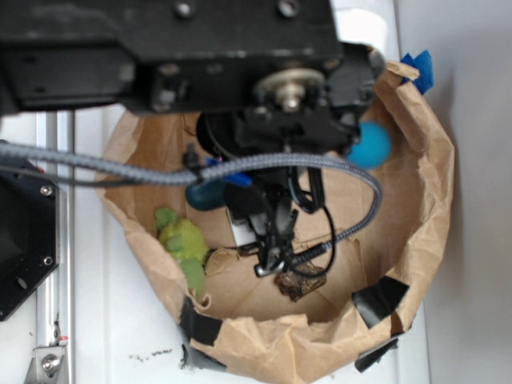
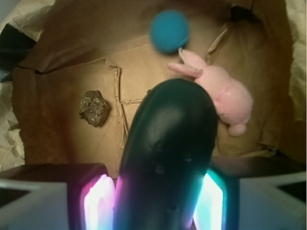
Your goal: Grab the plastic pickle.
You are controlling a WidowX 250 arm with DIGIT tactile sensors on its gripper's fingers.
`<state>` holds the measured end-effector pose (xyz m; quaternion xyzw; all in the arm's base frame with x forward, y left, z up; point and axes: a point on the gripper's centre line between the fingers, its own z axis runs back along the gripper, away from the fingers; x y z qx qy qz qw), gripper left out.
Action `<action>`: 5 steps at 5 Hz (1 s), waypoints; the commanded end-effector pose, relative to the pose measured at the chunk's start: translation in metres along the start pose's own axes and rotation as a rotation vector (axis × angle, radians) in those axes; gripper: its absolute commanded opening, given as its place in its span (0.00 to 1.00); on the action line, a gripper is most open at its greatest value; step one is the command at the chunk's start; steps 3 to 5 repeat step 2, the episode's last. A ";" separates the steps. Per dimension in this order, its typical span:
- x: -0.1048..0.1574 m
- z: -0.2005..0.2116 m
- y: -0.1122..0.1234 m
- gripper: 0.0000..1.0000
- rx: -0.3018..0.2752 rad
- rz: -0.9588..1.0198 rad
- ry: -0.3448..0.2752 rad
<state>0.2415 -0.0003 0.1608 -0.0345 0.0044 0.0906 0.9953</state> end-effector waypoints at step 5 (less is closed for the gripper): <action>0.011 0.010 0.007 0.00 -0.004 0.000 -0.150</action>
